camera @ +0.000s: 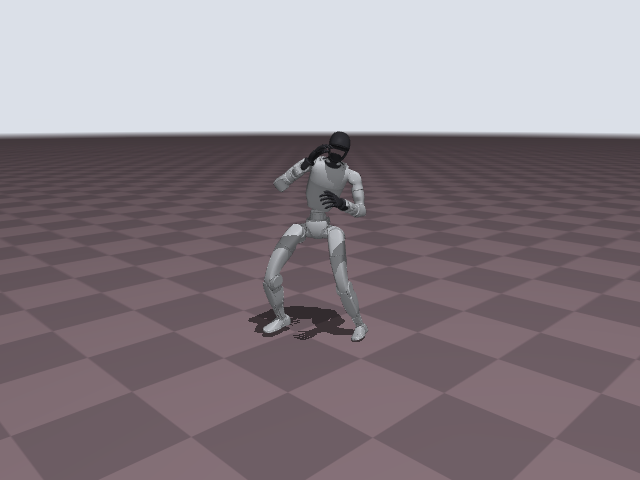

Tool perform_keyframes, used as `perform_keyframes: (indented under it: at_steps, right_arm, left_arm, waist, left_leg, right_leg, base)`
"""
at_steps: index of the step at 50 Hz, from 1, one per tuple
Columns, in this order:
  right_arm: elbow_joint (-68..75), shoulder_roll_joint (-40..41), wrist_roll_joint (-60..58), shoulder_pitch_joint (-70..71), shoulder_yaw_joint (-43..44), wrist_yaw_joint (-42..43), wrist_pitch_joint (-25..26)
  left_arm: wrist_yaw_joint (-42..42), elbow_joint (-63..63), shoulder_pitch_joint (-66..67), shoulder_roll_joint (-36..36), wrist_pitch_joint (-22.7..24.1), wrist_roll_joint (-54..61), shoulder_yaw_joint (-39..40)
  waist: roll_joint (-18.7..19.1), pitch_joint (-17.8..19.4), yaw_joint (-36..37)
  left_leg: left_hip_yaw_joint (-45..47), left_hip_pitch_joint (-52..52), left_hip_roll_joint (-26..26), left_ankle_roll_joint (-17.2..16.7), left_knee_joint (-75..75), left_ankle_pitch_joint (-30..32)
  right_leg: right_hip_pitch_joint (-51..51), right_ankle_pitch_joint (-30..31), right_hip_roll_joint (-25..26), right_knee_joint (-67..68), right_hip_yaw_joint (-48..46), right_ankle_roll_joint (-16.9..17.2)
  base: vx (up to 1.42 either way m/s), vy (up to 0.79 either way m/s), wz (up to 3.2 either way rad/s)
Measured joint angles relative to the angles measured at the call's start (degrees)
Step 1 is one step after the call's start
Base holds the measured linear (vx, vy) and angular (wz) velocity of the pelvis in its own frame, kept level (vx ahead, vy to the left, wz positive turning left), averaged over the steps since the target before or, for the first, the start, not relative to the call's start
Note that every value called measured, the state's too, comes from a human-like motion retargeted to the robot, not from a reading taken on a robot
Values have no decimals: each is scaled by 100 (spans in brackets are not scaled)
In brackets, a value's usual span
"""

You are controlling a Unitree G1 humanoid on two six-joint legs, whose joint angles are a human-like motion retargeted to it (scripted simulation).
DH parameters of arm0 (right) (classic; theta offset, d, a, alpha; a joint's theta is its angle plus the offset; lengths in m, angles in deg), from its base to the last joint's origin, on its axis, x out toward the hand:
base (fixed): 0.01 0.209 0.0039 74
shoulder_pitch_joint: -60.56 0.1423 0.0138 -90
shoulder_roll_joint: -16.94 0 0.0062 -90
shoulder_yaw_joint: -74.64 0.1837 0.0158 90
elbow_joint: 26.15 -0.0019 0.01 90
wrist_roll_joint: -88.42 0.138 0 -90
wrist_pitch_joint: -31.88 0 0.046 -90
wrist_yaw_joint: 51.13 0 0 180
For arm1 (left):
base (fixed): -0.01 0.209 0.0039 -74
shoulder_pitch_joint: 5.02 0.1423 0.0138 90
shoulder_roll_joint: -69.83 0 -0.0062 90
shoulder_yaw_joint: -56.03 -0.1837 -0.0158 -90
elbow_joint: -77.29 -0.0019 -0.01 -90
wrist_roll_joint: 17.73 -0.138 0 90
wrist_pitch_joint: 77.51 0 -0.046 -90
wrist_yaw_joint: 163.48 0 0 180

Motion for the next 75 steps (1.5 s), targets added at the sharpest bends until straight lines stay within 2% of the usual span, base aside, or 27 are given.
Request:
perform_keyframes:
  at_steps: [2, 5, 8, 10, 13, 17, 21, 26, 28, 30, 32, 33, 35, 37, 38, 40, 42, 43, 45, 47, 48, 50, 52, 57, 62, 68, 75]
  right_arm:
    - [224, -469, -33, 575, -283, 12, 78]
    - [584, -1068, -107, 1349, -652, 113, 244]
    - [858, -1453, -209, 1821, -801, 277, 362]
    - [1017, -1654, -253, 2105, -833, 400, 384]
    - [1082, -1694, -310, 2279, -754, 433, 378]
    - [951, -1372, -419, 2434, -689, 353, 360]
    - [706, -1055, -478, 2600, -716, 67, 403]
    - [398, -1726, -579, 2536, -837, -216, 264]
    - [1752, -2535, -740, 3182, -1554, 621, 284]
    - [4821, -3116, -749, 4961, -3521, 1368, 846]
    - [8338, -2349, -371, 7192, -5733, 150, 1656]
    - [9427, -2014, -305, 7770, -5953, -581, 1814]
    - [9861, -2101, -90, 8254, -5961, -463, 1924]
    - [8085, -2886, 256, 8028, -5860, 1547, 1477]
    - [6893, -3219, 132, 7740, -5627, 2268, 1051]
    - [5273, -3541, -466, 7100, -5288, 2170, 675]
    - [5942, -3335, -923, 7136, -5872, 1189, 1153]
    - [7037, -2938, -917, 7537, -6595, 705, 1502]
    - [9572, -1753, -320, 8420, -7747, -215, 1752]
    - [10731, -1198, 71, 8764, -7402, -406, 1631]
    - [10774, -1122, 158, 8891, -7274, -34, 1524]
    - [9996, -1219, 88, 8967, -7329, 1142, 1237]
    - [8695, -1432, -393, 8865, -7456, 1510, 1099]
    - [6722, -1568, -924, 8280, -7449, 1014, 1054]
    - [5552, -1627, -806, 7277, -6644, 1077, 875]
    - [3733, -1964, -635, 5874, -5330, 634, 767]
    - [2317, -1949, -71, 3965, -3704, -151, 644]
  left_arm:
    - [188, -180, -572, 141, 78, 70, -587]
    - [291, -391, -1383, 159, 161, 117, -1348]
    - [284, -516, -1939, 74, 248, -79, -1805]
    - [267, -634, -2271, -15, 324, -299, -1968]
    - [346, -711, -2395, -99, 350, -547, -1987]
    - [433, -715, -2152, -98, 190, -643, -1765]
    - [432, -597, -1731, -60, -31, -578, -1316]
    - [414, -557, -1569, -239, 59, -275, -1160]
    - [276, -1018, -1962, -500, 279, -253, -1630]
    - [317, -1700, -2445, -889, 251, -429, -2279]
    - [872, -2007, -2555, -1378, -213, -716, -2206]
    - [1071, -1987, -2537, -1608, -396, -883, -1975]
    - [970, -1726, -2312, -1805, -466, -1034, -1526]
    - [378, -1127, -1903, -1656, -114, -761, -1097]
    - [88, -842, -1693, -1580, 128, -531, -924]
    - [5, -506, -1338, -1342, 413, -150, -839]
    - [356, -633, -1251, -1017, 283, -39, -1234]
    - [553, -789, -1323, -944, 122, -21, -1508]
    - [849, -1130, -1640, -1262, -202, -77, -1725]
    - [768, -1290, -1889, -1641, -230, -206, -1700]
    - [584, -1306, -1941, -1738, -143, -250, -1660]
    - [55, -1242, -1894, -1793, 137, -230, -1548]
    - [-263, -1022, -1629, -1715, 338, -121, -1396]
    - [-360, -466, -896, -1089, 419, 128, -855]
    - [-259, -206, -282, -467, 430, 396, -172]
    - [-115, 326, 275, -146, 224, 469, 583]
    - [52, 1078, 207, 121, 10, 310, 1632]
  waist:
    - [128, 103, -106]
    - [247, 313, -270]
    - [377, 462, -453]
    - [542, 558, -589]
    - [831, 546, -975]
    - [1141, 489, -1946]
    - [1468, 419, -3257]
    - [1974, 328, -4288]
    - [2068, 207, -4196]
    - [1938, 56, -3898]
    - [1937, 24, -3694]
    - [1999, 70, -3566]
    - [2003, 213, -3317]
    - [1995, 428, -3133]
    - [2017, 533, -3050]
    - [1919, 666, -2868]
    - [1521, 646, -2556]
    - [1313, 626, -2366]
    - [1289, 659, -1997]
    - [1414, 719, -1595]
    - [1446, 751, -1435]
    - [1478, 797, -1226]
    - [1482, 825, -1133]
    - [1392, 868, -990]
    - [1345, 868, -787]
    - [1292, 868, -608]
    - [1015, 819, -739]
  left_leg:
    - [-75, 143, 57, -112, 34, -89]
    - [-185, 437, 54, -250, 95, -296]
    - [-231, 785, 97, -287, 211, -536]
    - [-190, 995, 200, -246, 351, -676]
    - [-3, 1255, 434, -102, 636, -854]
    - [499, 1580, 792, 131, 993, -1035]
    - [1228, 1871, 1147, 271, 1063, -1058]
    - [1948, 2138, 1322, 130, 903, -942]
    - [2144, 2138, 1339, -7, 891, -815]
    - [2261, 2054, 1353, -146, 971, -589]
    - [2249, 1871, 1401, -249, 1152, -237]
    - [2210, 1746, 1450, -294, 1265, -34]
    - [2124, 1488, 1565, -312, 1476, 377]
    - [2043, 1210, 1732, -235, 1616, 732]
    - [2016, 1102, 1813, -193, 1630, 879]
    - [1929, 963, 1921, -118, 1559, 1079]
    - [1727, 924, 1874, -102, 1377, 1130]
    - [1596, 923, 1792, -118, 1270, 1120]
    - [1318, 896, 1629, -176, 1088, 1048]
    - [1158, 808, 1573, -220, 982, 942]
    - [1145, 750, 1583, -216, 948, 886]
    - [1216, 574, 1662, -180, 914, 757]
    - [1301, 357, 1742, -155, 901, 590]
    - [1041, -142, 1663, -169, 937, 157]
    - [991, -429, 1568, -50, 1157, -10]
    - [1277, -336, 1399, -17, 1592, -141]
    - [1540, -126, 780, -200, 2189, -800]
  right_leg:
    - [136, 15, -191, -1371, -257, 37]
    - [568, 452, -445, -3303, -647, 316]
    - [819, 941, -629, -3973, -711, 643]
    - [815, 1151, -648, -3778, -556, 785]
    - [529, 1086, -537, -2753, -188, 840]
    - [61, 419, -325, -1352, 127, 761]
    - [-264, -278, -130, -622, 147, 694]
    - [-520, -519, 13, -251, 89, 915]
    - [-643, -476, 7, -131, 89, 1019]
    - [-766, -435, -40, 10, 93, 1012]
    - [-822, -447, -106, 152, 58, 853]
    - [-823, -468, -129, 208, 14, 742]
    - [-780, -533, -170, 299, -95, 472]
    - [-701, -605, -192, 351, -272, 163]
    - [-655, -635, -201, 366, -365, 26]
    - [-556, -676, -220, 392, -555, -229]
    - [-496, -689, -266, 430, -702, -433]
    - [-491, -690, -311, 456, -746, -501]
    - [-504, -673, -404, 490, -832, -561]
    - [-516, -634, -482, 489, -940, -547]
    - [-517, -611, -526, 482, -996, -531]
    - [-530, -552, -620, 452, -1119, -508]
    - [-551, -469, -715, 394, -1242, -514]
    - [-606, -145, -885, 76, -1461, -592]
    - [-506, 407, -995, -595, -1535, -525]
    - [36, 1285, -1040, -1904, -1454, -222]
    - [1021, 2021, -1185, -3691, -1350, 270]
  base:
    - [33, -37, 51]
    - [39, -46, 62]
    - [43, -49, 41]
    - [41, -45, -5]
    - [41, -40, -50]
    - [42, -31, -88]
    - [41, -20, -93]
    - [36, -12, -65]
    - [27, -11, -31]
    - [21, -13, -10]
    - [15, -16, 18]
    - [11, -19, 36]
    - [7, -22, 51]
    - [2, -25, 68]
    - [-1, -25, 74]
    - [-3, -24, 72]
    - [-6, -20, 62]
    - [-8, -16, 56]
    - [-9, -11, 54]
    - [-11, -5, 60]
    - [-14, -2, 68]
    - [-17, 1, 78]
    - [-19, 6, 83]
    - [-19, 18, 63]
    - [-17, 37, 23]
    - [-14, 55, -9]
    - [-13, 56, 3]
